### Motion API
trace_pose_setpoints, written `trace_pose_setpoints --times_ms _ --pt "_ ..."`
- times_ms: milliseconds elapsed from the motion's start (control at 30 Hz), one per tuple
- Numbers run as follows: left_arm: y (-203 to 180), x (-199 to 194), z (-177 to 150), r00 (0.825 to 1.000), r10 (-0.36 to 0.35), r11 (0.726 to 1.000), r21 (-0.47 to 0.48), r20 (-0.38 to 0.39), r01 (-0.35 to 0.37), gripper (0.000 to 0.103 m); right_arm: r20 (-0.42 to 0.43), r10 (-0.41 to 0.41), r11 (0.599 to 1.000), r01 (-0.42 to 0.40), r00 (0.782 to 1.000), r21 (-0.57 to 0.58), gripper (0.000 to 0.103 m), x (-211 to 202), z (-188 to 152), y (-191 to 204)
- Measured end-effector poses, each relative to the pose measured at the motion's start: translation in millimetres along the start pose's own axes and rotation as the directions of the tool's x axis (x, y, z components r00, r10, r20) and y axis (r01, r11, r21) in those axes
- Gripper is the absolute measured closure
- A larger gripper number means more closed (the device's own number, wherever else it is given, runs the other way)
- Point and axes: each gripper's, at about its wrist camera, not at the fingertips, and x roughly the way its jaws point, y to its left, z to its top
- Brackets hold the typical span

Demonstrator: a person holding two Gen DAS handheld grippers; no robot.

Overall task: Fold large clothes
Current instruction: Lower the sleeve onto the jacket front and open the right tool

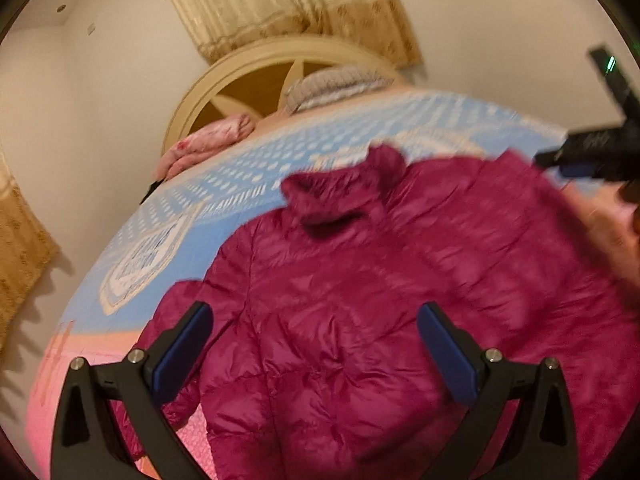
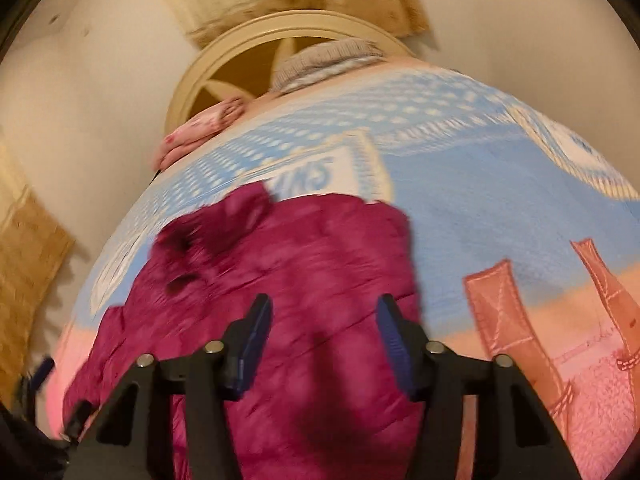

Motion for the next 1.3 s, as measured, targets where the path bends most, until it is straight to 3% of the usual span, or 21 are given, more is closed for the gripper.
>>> trace_pose_setpoints --times_ms 133,300,433,500,567,667,833,1000,1200,1300 --pt "0.7 27.2 -18.7 0.995 0.021 1.0 0.0 -0.1 -0.021 0.0 -0.048 -0.008 0.997 0.005 0.999 -0.078 0.049 28.8 -4.2 12.1" --pt "3.0 31.2 -34.8 0.992 -0.004 1.0 -0.024 -0.125 0.001 0.0 -0.165 -0.022 0.996 0.007 0.986 -0.094 0.049 68.1 -21.8 10.0" --pt "-1.5 40.0 -36.5 0.989 -0.021 0.999 -0.031 -0.144 0.016 0.0 -0.182 -0.022 0.994 0.003 0.983 -0.107 0.049 67.5 -23.2 7.6" --pt "3.3 45.6 -37.7 0.985 -0.049 0.997 -0.066 -0.165 0.038 0.0 -0.157 -0.027 0.996 0.012 0.987 -0.092 0.049 57.3 -16.9 7.3" --pt "9.9 52.5 -39.3 0.978 -0.094 0.989 -0.128 -0.186 0.07 0.0 -0.08 -0.024 0.997 0.017 0.996 -0.078 0.049 39.1 -6.5 7.7" --pt "12.9 57.5 -39.7 0.972 -0.129 0.981 -0.166 -0.197 0.096 0.0 -0.006 -0.072 0.994 0.071 0.997 -0.086 0.049 31.2 13.3 10.8" --pt "11.8 55.8 -41.3 0.974 -0.126 0.982 -0.166 -0.191 0.094 0.0 -0.047 -0.12 0.988 0.115 0.992 -0.102 0.049 69.4 29.2 12.4" --pt "11.7 55.6 -42.8 0.974 -0.13 0.98 -0.173 -0.187 0.098 0.0 -0.109 -0.127 0.986 0.114 0.986 -0.12 0.049 107.3 15.5 3.6" --pt "12.7 57.3 -42.4 0.972 -0.134 0.979 -0.179 -0.192 0.1 0.0 -0.112 -0.17 0.97 0.146 0.979 -0.196 0.049 111.5 12.1 11.7" --pt "14.7 58.3 -42.6 0.97 -0.146 0.976 -0.19 -0.193 0.109 0.0 -0.087 -0.19 0.969 0.172 0.978 -0.179 0.049 80.7 12.1 18.9"
